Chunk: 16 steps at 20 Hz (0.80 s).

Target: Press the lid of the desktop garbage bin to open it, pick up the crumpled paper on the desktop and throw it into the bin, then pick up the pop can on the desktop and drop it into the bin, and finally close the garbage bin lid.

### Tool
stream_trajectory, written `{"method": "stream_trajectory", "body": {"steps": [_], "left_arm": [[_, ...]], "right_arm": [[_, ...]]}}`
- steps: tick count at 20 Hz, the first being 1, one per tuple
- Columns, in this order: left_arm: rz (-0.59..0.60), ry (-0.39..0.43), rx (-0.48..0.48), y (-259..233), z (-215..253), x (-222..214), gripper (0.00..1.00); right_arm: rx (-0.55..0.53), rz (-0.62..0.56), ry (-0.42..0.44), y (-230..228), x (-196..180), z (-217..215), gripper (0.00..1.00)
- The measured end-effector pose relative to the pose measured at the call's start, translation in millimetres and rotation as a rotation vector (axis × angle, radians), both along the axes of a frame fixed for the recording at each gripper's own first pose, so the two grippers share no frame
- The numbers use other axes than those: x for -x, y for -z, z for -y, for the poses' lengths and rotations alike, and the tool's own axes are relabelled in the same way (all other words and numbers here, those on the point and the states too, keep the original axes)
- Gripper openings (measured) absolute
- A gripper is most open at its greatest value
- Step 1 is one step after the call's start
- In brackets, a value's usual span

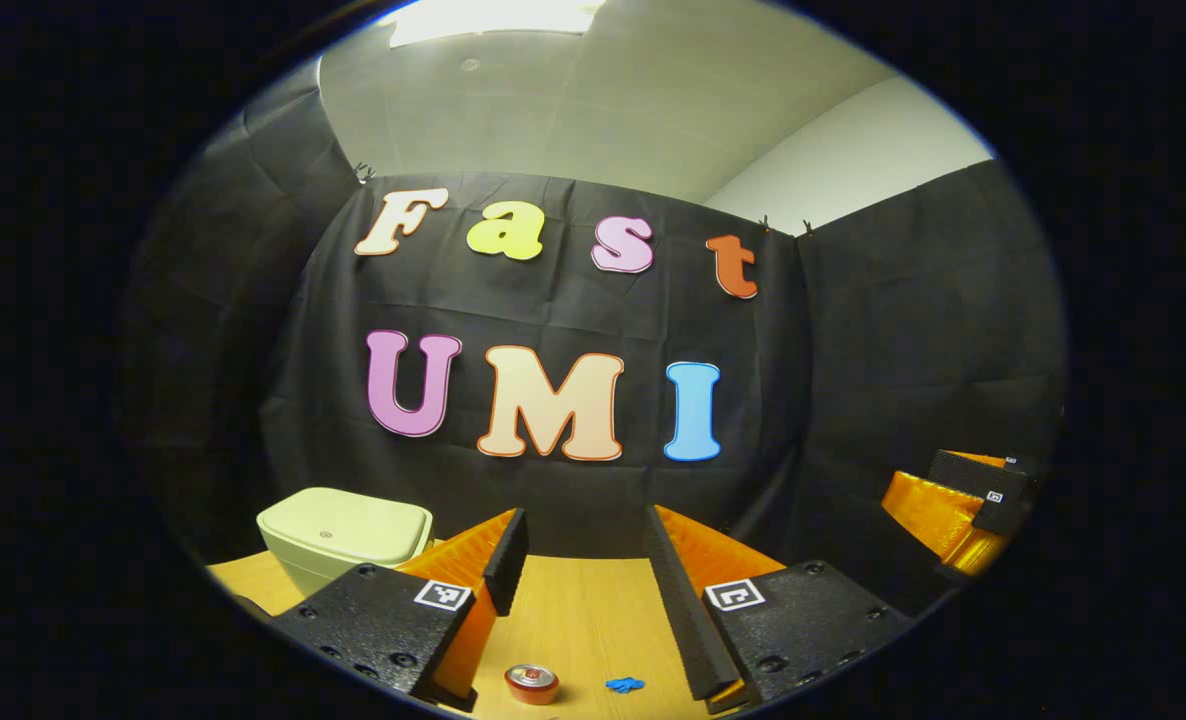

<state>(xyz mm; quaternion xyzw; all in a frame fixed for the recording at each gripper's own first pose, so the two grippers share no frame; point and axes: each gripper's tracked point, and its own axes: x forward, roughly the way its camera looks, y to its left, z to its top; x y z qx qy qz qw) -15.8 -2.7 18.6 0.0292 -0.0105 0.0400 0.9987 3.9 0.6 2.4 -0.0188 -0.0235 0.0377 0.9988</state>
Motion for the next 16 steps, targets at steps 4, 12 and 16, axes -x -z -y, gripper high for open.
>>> {"method": "stream_trajectory", "body": {"steps": [4,12,16], "left_arm": [[-0.006,-0.085,-0.032,1.6,-17.9,10.3,0.35],[0.000,-0.320,-0.113,-12.7,-113.2,40.4,0.00],[-0.029,-0.341,-0.082,-8.5,-167.3,31.9,0.00]], "right_arm": [[-0.006,-0.005,-0.060,6.4,-7.3,-4.7,0.98],[-0.091,-0.012,-0.146,13.6,-24.0,-42.7,0.99],[-0.106,-0.006,-0.130,13.6,-32.8,-73.9,0.99]]}}
